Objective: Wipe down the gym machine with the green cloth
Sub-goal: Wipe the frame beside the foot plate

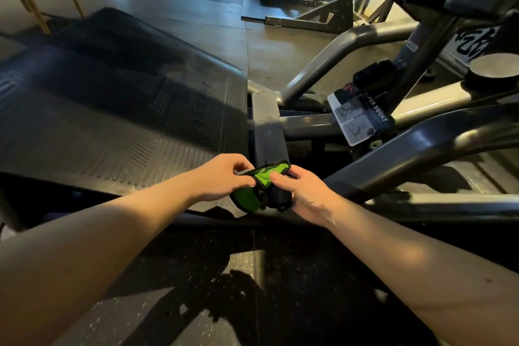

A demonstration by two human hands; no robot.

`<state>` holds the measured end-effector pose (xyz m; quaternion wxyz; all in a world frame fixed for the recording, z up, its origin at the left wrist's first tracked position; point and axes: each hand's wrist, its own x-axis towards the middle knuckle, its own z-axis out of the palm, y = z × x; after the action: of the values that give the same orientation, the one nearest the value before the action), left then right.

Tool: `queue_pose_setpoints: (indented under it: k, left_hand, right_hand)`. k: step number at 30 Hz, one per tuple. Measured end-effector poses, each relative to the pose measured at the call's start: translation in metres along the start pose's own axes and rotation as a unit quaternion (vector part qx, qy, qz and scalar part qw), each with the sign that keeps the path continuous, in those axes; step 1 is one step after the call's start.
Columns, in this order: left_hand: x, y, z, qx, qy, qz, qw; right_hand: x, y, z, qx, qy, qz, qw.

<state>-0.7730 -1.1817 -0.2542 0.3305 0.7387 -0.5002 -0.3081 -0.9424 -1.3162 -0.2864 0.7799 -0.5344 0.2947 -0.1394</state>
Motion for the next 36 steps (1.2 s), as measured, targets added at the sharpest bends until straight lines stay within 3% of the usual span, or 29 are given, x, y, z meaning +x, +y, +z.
queue_pose_setpoints:
  k: [7,16,21,29,33,36]
  left_hand:
    - [0.004,-0.006,-0.005,-0.121,0.017,-0.062,0.991]
    - [0.011,0.005,-0.003,-0.291,0.115,-0.128,0.941]
    - [0.007,0.012,-0.005,-0.152,0.094,-0.091,0.98]
    - [0.015,0.028,-0.003,0.009,0.111,-0.04,0.993]
    - [0.029,0.033,0.003,0.007,0.122,-0.067,0.99]
    - [0.041,0.045,0.005,-0.06,0.028,-0.098,0.993]
  right_hand:
    - [0.0,0.002,-0.007,-0.011,-0.005,0.01,1.0]
    - [-0.002,0.015,0.0,-0.056,-0.024,0.123,0.991]
    - [-0.01,0.006,0.006,-0.057,-0.076,0.149,0.984]
    - [-0.01,-0.01,-0.003,-0.017,-0.058,0.107,0.992]
    - [-0.005,-0.028,-0.012,-0.061,-0.009,0.037,0.997]
    - [-0.002,-0.04,-0.032,-0.148,-0.011,0.004,0.989]
